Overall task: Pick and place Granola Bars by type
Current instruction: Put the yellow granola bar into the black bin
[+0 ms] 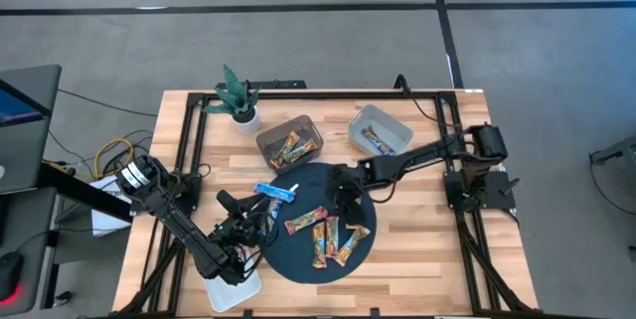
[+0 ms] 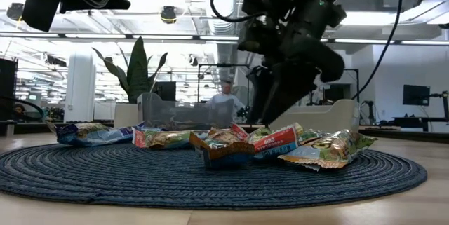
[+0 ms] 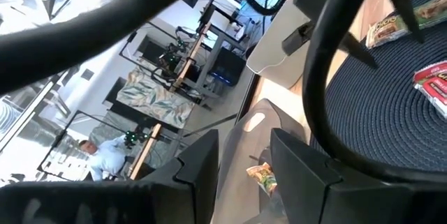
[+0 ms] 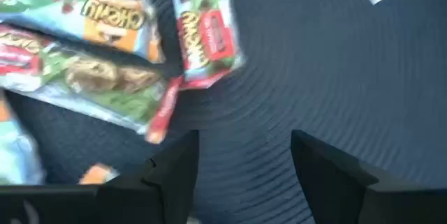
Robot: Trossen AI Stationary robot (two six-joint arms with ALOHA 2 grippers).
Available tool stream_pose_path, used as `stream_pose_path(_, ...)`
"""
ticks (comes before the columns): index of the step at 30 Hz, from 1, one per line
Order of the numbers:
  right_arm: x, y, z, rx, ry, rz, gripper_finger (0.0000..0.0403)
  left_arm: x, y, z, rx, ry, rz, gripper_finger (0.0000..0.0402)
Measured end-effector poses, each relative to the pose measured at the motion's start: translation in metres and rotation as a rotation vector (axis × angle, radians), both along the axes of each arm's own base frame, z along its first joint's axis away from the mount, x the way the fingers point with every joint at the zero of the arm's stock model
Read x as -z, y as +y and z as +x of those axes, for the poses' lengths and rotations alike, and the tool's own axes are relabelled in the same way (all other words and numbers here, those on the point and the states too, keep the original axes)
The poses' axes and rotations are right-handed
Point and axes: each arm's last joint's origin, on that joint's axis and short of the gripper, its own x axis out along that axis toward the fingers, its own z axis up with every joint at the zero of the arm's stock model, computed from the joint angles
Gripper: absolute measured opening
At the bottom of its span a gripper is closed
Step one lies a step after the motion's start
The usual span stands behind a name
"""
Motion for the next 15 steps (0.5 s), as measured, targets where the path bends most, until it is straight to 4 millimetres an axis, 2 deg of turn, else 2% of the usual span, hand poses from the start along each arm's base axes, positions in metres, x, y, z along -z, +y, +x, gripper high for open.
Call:
stream_pose_path(6, -0.005, 0.009, -0.015, 0.065, 0.124, 0.033, 0.0208, 0.0, 0.0, 0.0, -0.001, 0.001, 0.001, 0.0126)
stream_pose_path(15, -0.007, 0.016, -0.025, -0.027, 0.185, -0.015, 0.0192, 0.0, 0.0, 0.0, 0.005, 0.01, 0.017, 0.0126)
